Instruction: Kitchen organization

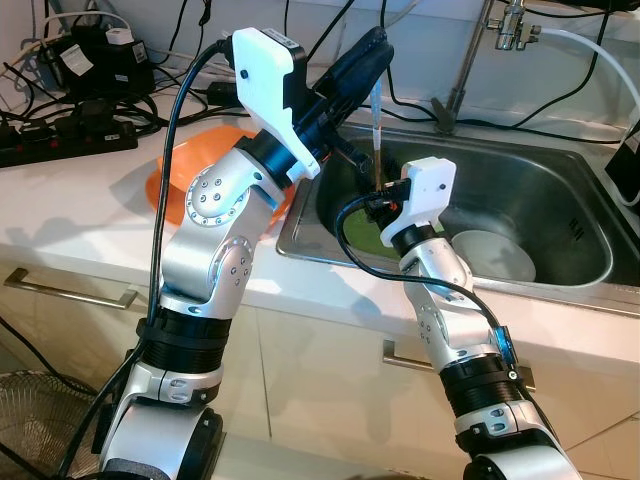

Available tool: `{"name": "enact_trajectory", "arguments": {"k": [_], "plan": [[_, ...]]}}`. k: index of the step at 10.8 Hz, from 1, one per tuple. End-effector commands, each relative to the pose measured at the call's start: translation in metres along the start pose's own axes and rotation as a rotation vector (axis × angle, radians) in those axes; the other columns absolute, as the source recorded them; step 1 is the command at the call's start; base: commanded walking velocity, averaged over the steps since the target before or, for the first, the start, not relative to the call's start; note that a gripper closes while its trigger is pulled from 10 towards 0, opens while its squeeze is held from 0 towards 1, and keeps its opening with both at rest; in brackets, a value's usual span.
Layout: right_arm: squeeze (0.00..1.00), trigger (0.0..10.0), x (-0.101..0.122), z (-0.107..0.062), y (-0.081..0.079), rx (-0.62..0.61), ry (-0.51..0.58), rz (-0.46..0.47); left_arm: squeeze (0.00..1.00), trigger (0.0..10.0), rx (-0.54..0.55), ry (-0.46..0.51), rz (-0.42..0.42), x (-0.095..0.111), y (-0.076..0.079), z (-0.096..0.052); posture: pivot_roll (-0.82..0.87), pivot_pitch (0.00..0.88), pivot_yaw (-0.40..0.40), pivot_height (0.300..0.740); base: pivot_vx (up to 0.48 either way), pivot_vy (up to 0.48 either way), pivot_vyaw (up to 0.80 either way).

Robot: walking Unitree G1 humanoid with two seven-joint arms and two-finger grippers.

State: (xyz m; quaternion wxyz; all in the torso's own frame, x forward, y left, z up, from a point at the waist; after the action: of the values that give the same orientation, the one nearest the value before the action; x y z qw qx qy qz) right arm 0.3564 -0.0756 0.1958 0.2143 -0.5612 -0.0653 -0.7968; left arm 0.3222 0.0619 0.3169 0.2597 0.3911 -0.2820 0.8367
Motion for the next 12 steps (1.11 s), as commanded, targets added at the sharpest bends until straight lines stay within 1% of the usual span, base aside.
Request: {"name": "enact_trajectory", "arguments": {"k": [1,5,6,9,11,12], "plan": [[0.00,0.0,0.005,0.003,0.003,-0.010,0.015,-0.006,0.00,10.0,-0.021,0.007,0.009,0.004,0.004,0.001,0.23,0.003,-0.020,0.740,0.000,0.000,0.00],[0.00,0.0,0.005,0.003,0.007,-0.019,0.017,-0.011,0.00,10.0,-0.006,-0.004,0.021,0.002,0.001,0.000,0.23,0.000,-0.022,0.740,0.000,0.000,0.00],[0.00,0.0,0.005,0.003,0.007,-0.020,0.017,-0.012,1.00,10.0,0.002,-0.008,0.017,0.001,0.000,0.001,0.23,0.000,-0.023,0.740,0.000,0.000,0.00],[0.00,0.0,0.005,0.005,0.009,-0.041,0.019,-0.015,1.00,10.0,0.006,-0.008,0.015,0.002,0.000,0.001,0.23,0.000,-0.024,0.740,0.000,0.000,0.00],[0.00,0.0,0.006,0.008,0.019,-0.098,0.012,-0.025,1.00,10.0,0.017,-0.006,0.015,0.003,-0.002,0.000,0.24,0.000,-0.027,0.740,0.000,0.000,0.00],[0.00,0.0,0.006,0.010,0.028,-0.126,0.001,-0.040,1.00,10.0,0.038,-0.013,0.027,0.002,-0.004,-0.001,0.24,0.000,-0.028,0.740,0.000,0.000,0.00]]}}
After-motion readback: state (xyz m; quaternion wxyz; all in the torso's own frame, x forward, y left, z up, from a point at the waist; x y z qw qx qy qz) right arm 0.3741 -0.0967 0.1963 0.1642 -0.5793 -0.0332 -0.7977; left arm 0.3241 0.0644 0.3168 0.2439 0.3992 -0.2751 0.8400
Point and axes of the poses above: a point about 5 cm out from each wrist's last joint towards the gripper, its own z axis pointing out of the wrist towards the gripper, its own x axis along the axis of the wrist's last joint, y = z × x, the point moved 1 cm from there along z, pointing out of the wrist towards the gripper, and after that the axes turned 7 degrees about z, right-handed, at the moved point
